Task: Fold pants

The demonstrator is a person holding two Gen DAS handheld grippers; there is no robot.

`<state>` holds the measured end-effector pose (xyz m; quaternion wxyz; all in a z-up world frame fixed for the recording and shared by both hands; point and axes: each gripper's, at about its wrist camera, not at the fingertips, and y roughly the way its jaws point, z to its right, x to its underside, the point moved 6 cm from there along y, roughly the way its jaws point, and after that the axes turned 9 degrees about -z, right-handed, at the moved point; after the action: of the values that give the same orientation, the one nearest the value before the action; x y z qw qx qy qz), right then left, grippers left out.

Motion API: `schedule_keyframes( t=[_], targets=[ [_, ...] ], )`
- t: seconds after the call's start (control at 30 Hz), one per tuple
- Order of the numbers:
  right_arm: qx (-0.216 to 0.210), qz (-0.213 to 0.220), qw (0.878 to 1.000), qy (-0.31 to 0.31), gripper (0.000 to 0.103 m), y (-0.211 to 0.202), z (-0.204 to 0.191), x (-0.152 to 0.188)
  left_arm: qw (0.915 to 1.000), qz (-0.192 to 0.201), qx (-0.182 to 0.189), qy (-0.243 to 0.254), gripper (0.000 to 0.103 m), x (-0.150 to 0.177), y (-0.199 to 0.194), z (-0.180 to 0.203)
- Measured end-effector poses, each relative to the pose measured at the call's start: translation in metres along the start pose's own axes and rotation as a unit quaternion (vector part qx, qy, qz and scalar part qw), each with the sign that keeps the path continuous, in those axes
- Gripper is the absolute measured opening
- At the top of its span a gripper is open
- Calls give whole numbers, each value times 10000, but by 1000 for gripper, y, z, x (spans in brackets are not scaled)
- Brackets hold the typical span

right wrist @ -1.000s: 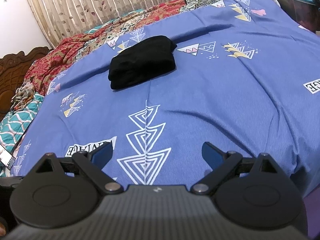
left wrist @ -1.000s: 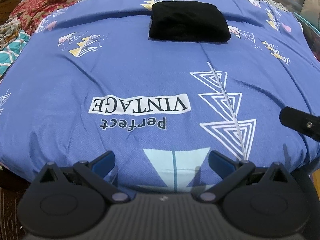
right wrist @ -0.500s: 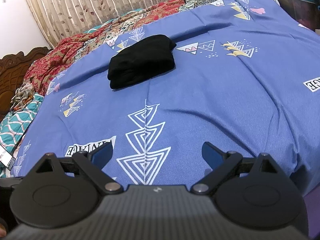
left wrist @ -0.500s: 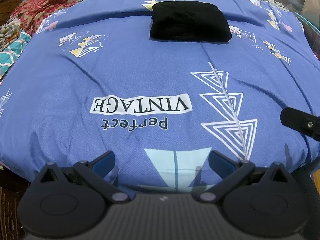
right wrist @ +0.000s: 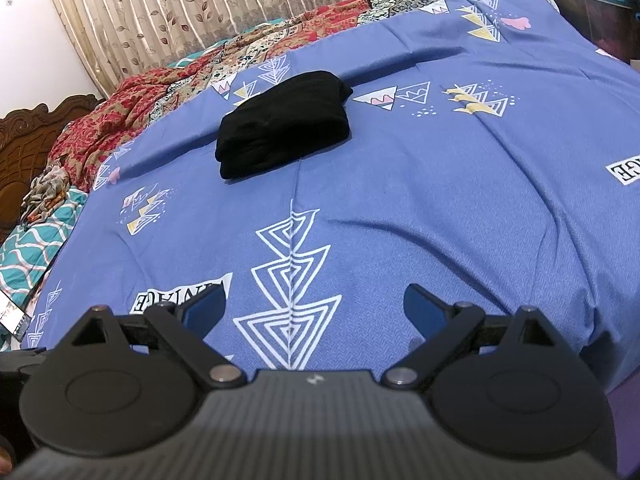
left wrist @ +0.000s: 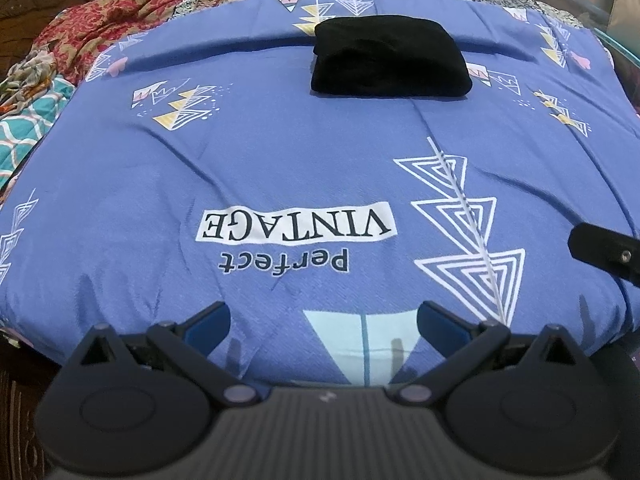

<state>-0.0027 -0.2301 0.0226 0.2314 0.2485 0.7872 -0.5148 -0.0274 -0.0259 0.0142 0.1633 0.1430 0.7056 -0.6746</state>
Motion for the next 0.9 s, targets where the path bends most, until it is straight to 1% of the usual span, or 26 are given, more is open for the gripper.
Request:
schedule_keyframes(
  t=[0.63, 0.9],
  targets=[
    [11, 11, 10000, 5, 97, -1, -3, 1, 10000, 28, -88, -14, 103, -1, -2, -3],
    [13, 12, 10000, 8, 97, -1, -3, 1, 9998, 95, -139, -48, 103, -3, -4, -4]
  ],
)
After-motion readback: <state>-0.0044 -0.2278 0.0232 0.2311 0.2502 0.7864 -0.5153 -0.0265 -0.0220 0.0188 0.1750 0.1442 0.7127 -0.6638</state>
